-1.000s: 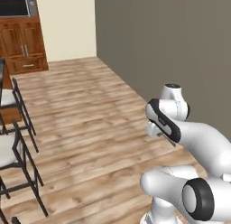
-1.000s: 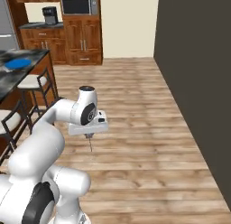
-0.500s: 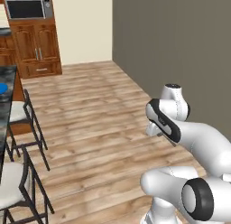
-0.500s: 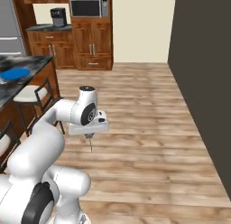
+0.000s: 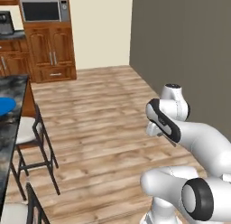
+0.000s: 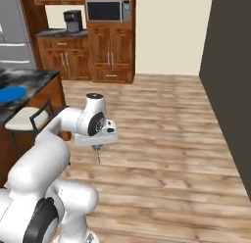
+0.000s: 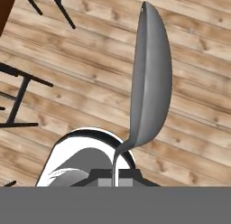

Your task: Take the fork and place it on the left side of the plate. Then take the spoon and place it on the right side of the plate. Make sure they're directly next to the plate.

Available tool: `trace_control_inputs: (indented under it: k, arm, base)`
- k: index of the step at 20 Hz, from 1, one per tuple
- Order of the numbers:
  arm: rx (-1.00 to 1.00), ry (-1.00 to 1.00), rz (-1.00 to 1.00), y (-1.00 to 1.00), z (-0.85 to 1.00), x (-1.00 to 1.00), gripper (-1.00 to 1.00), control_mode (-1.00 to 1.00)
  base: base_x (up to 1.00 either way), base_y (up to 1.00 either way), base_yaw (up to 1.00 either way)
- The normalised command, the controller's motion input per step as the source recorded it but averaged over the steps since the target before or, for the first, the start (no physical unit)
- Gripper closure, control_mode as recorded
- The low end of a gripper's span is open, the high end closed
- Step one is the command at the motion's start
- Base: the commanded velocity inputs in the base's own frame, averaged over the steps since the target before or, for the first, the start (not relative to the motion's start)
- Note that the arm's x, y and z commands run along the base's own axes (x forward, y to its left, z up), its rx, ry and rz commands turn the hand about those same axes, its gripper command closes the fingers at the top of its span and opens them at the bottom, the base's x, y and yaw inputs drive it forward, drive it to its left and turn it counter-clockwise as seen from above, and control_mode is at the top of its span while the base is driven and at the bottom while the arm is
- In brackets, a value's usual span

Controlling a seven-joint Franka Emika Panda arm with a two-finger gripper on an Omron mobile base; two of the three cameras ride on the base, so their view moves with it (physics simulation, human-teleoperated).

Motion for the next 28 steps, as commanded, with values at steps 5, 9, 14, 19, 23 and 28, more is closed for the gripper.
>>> trace_control_inputs:
  k: [5, 9, 14, 19, 23, 28]
  arm:
    - [0.00, 0.00, 0.00, 0.00, 0.00, 0.00, 1.00, 1.00]
    - [0.00, 0.00, 0.00, 0.00, 0.00, 0.00, 1.00, 1.00]
    - [0.00, 0.00, 0.00, 0.00, 0.00, 0.00, 1.00, 1.00]
    - [0.00, 0.00, 0.00, 0.00, 0.00, 0.00, 1.00, 1.00]
    - [0.00, 0.00, 0.00, 0.00, 0.00, 0.00, 1.00, 1.00]
    - [0.00, 0.00, 0.00, 0.00, 0.00, 0.00, 1.00, 1.00]
  base:
    - [1.00, -0.03, 0.23]
    - [1.00, -0.01, 0.31]
    - [1.00, 0.00, 0.35]
    - [1.00, 0.00, 0.40]
    - [1.00, 0.00, 0.49]
    - [1.00, 0.00, 0.62]
